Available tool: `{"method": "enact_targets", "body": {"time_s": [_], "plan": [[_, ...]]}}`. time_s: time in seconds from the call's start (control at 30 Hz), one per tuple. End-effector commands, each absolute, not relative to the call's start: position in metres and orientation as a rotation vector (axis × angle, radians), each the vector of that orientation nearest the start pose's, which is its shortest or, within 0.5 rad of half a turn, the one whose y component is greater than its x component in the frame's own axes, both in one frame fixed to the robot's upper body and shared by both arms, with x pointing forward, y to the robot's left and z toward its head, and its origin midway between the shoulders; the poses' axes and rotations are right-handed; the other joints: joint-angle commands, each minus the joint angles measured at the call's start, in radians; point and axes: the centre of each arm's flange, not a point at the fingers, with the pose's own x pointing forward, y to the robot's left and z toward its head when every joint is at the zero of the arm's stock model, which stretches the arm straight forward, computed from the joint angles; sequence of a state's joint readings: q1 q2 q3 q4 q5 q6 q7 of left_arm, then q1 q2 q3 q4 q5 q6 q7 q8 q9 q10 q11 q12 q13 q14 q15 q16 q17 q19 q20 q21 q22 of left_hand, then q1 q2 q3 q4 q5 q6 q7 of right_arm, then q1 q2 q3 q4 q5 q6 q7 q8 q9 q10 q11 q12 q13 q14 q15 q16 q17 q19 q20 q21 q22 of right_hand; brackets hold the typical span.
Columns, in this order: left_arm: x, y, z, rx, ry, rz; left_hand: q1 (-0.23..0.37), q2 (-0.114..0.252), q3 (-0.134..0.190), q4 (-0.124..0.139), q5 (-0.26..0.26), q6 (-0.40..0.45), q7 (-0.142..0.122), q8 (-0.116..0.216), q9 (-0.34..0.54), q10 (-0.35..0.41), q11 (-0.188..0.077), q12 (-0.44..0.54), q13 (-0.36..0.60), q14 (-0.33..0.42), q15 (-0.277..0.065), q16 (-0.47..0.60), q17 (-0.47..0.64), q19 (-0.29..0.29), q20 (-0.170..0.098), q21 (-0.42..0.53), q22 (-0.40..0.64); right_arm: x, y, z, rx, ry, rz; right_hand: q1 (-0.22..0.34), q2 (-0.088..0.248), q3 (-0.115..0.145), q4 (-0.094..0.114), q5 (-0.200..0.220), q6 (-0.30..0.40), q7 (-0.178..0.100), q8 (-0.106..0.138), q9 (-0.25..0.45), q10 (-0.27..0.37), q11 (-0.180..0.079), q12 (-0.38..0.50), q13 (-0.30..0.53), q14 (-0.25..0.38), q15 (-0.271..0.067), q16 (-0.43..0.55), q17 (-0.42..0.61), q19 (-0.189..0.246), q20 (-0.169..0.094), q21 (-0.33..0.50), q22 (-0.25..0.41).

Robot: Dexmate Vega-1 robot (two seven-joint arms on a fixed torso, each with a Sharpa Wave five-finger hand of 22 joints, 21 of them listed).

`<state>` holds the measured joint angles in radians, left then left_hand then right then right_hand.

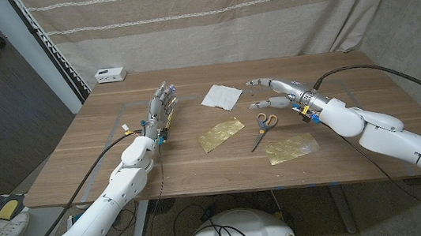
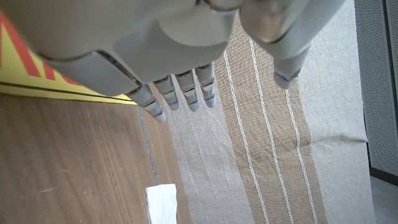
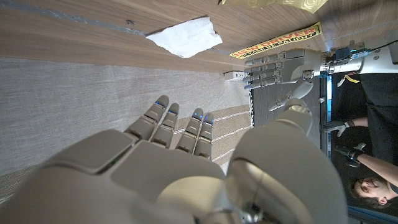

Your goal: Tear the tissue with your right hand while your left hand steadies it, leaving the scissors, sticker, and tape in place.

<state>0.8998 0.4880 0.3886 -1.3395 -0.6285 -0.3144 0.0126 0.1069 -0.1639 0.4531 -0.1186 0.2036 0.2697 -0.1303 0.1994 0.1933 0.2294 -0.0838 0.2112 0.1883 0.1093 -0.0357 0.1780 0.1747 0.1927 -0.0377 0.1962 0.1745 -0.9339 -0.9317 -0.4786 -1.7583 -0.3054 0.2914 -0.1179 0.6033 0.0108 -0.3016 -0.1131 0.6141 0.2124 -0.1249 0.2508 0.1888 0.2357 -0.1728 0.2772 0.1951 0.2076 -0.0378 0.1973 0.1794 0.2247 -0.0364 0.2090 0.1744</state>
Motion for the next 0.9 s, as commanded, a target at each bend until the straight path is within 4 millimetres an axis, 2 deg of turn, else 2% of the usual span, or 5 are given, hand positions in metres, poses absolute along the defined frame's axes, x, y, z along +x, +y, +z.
{"method": "enact_targets", "body": {"time_s": [0.03, 0.2, 0.37, 0.5, 0.9], "plan": [[0.6421, 0.2657, -0.0563, -0.057, -0.579, -0.208, -0.012, 0.001, -0.008, 0.000, 0.007, 0.008, -0.001, 0.005, 0.001, 0.010, -0.002, 0.004, 0.004, 0.006, -0.105, 0.008, 0.002, 0.012, -0.074, 0.004, 0.005, 0.5441, -0.2330, -0.0071, -1.368, -0.929, 0.276, 0.014, -0.004, -0.003, -0.006, 0.007, -0.001, 0.000, -0.009, 0.002, 0.000, 0.002, -0.005, 0.003, 0.003, -0.176, -0.001, 0.002, -0.020, -0.097, -0.010, 0.004], [0.6421, 0.2638, -0.0562, -0.057, -0.581, -0.208, -0.017, 0.001, -0.011, 0.001, 0.008, 0.009, -0.001, 0.005, 0.001, 0.012, -0.001, 0.004, 0.004, 0.007, -0.106, 0.008, 0.002, 0.013, -0.074, 0.004, 0.005, 0.5432, -0.2340, -0.0077, -1.396, -0.920, 0.287, 0.021, -0.003, -0.001, -0.009, 0.010, -0.001, 0.000, -0.010, 0.002, 0.001, 0.002, -0.006, 0.003, 0.003, -0.178, -0.002, 0.002, -0.023, -0.096, -0.011, 0.004], [0.6418, 0.2630, -0.0572, -0.059, -0.581, -0.205, -0.020, 0.002, -0.014, 0.002, 0.010, 0.010, -0.003, 0.005, 0.001, 0.013, -0.002, 0.004, 0.004, 0.008, -0.105, 0.008, 0.002, 0.013, -0.075, 0.004, 0.005, 0.5383, -0.2333, -0.0086, -1.468, -0.944, 0.279, 0.055, 0.004, 0.010, -0.021, 0.024, -0.002, 0.002, -0.014, 0.002, 0.004, 0.005, -0.007, 0.003, 0.004, -0.182, -0.004, 0.001, -0.029, -0.091, -0.013, 0.004], [0.6415, 0.2620, -0.0576, -0.062, -0.583, -0.204, -0.023, 0.002, -0.016, 0.002, 0.011, 0.011, -0.002, 0.006, 0.001, 0.012, 0.000, 0.004, 0.004, 0.009, -0.105, 0.008, 0.002, 0.013, -0.077, 0.004, 0.005, 0.5344, -0.2293, -0.0097, -1.498, -0.950, 0.293, 0.085, 0.010, 0.019, -0.030, 0.037, 0.007, 0.001, -0.014, 0.003, 0.015, -0.001, -0.006, 0.003, 0.009, -0.183, -0.005, 0.001, -0.028, -0.101, -0.012, 0.005], [0.6397, 0.2590, -0.0580, -0.060, -0.588, -0.206, -0.028, 0.003, -0.022, 0.002, 0.014, 0.015, -0.004, 0.006, 0.001, 0.014, -0.004, 0.004, 0.004, 0.012, -0.107, 0.008, 0.001, 0.014, -0.078, 0.003, 0.004, 0.5362, -0.2333, -0.0108, -1.551, -0.948, 0.289, 0.107, 0.019, 0.025, -0.033, 0.048, 0.015, -0.001, -0.016, 0.003, 0.021, 0.002, -0.007, 0.003, 0.018, -0.183, -0.004, 0.001, -0.025, -0.102, -0.010, 0.006]]}}
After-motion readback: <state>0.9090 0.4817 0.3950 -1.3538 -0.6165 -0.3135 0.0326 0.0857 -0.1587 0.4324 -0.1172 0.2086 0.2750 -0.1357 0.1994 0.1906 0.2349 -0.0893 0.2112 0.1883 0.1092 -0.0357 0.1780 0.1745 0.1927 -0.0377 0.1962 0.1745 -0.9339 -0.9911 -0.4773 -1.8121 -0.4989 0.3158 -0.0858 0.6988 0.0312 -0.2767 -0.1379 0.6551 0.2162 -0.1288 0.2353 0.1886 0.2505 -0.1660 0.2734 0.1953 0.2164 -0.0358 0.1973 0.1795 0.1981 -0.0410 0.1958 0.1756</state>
